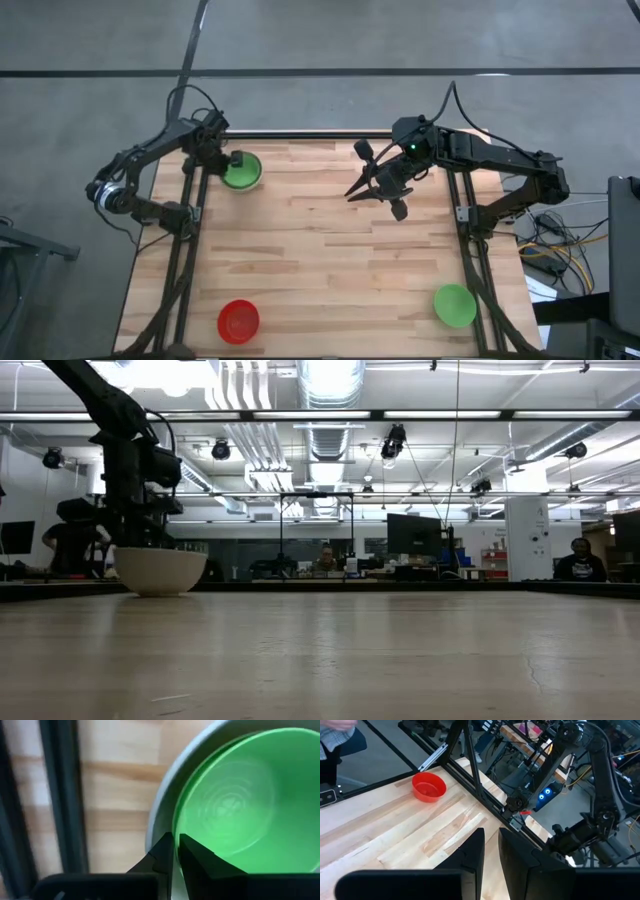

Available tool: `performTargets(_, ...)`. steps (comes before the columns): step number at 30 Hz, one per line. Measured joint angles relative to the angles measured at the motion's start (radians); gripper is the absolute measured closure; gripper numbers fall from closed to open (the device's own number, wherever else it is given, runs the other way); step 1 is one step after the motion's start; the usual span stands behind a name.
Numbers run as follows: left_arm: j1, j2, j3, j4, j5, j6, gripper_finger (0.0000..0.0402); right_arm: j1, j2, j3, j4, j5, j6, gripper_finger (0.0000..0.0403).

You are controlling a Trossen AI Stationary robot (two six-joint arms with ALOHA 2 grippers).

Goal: Nest bowls inside each other
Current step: Stack the top green bowl on the stacked green bowl

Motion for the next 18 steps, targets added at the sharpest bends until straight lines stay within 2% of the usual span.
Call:
performTargets(10,-0.004,-0.001,0.077,0.031,0.005,0.004,0.0372,0.0,0.0,0.0,0.0,0.001,-0.004,0.0351)
performTargets(18,-0.005,-0.001,0.08,0.029,0.002,0.003,0.0367,0.0,0.0,0.0,0.0,0.001,-0.004,0.0351)
